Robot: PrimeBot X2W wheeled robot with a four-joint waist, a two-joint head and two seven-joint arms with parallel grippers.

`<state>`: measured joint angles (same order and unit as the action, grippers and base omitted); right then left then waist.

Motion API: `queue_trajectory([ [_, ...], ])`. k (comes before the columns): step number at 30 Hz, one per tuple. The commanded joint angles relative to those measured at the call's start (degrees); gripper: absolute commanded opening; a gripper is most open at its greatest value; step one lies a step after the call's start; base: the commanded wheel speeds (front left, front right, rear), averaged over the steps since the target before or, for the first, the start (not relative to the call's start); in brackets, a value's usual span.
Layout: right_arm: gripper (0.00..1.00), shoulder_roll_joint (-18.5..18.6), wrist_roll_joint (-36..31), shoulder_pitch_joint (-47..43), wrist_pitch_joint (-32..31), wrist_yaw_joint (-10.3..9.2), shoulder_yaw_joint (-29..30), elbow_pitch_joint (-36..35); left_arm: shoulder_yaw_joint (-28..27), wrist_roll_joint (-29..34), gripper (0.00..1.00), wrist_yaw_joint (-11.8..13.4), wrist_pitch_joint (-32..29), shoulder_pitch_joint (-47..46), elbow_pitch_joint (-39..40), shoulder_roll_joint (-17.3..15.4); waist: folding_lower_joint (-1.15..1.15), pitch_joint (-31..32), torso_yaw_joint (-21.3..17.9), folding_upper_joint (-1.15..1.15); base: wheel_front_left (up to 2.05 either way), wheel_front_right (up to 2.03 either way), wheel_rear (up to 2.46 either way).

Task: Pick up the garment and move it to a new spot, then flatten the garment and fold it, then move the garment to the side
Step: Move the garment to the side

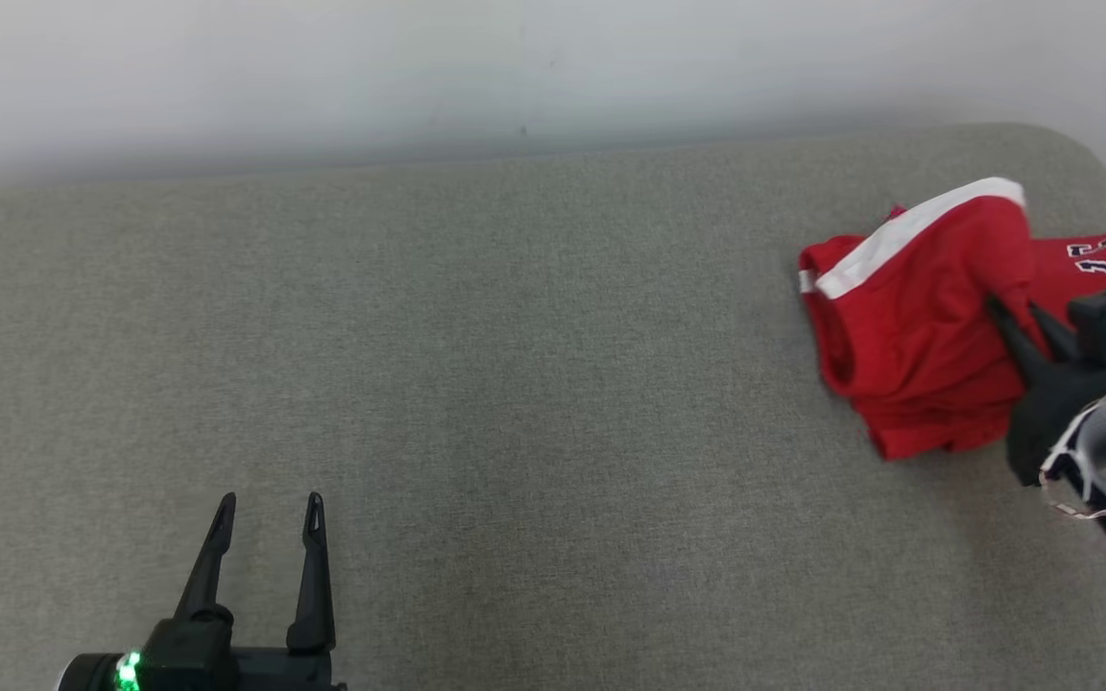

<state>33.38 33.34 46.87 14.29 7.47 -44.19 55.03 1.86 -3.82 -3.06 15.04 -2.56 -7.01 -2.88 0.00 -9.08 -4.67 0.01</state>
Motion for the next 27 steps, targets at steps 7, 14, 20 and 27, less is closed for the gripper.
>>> queue_trajectory([
  [7, 0.00, 5.5, 2.6, 4.0, -1.6, 0.03, -3.0, 3.2, -0.6, 1.3, 1.00, -0.9, 0.1, -1.4, 0.6, -0.1, 0.00, -2.7, -0.7, -0.01, 0.00, 0.00, 0.00],
  [14, 0.00, 8.1, 5.0, 7.5, -2.5, 0.03, -3.1, 8.3, -1.1, 1.9, 1.00, -1.6, 0.1, -2.3, 0.8, -0.4, 0.00, -4.5, 0.1, -0.01, 0.00, 0.00, 0.00],
  [20, 0.00, 7.3, 6.1, 8.2, -2.2, 0.03, -3.1, 11.9, -1.5, 2.2, 1.00, -1.8, 0.1, -2.2, 0.8, -0.5, 0.00, -5.1, 0.4, -0.01, 0.00, 0.00, 0.00],
  [27, 1.00, 7.0, 5.9, 8.5, -1.0, 0.03, -2.9, 15.8, -1.7, 2.5, 1.00, -1.8, 0.1, -2.2, 0.5, -0.4, 0.00, -4.8, 0.5, -0.01, 0.00, 0.00, 0.00],
])
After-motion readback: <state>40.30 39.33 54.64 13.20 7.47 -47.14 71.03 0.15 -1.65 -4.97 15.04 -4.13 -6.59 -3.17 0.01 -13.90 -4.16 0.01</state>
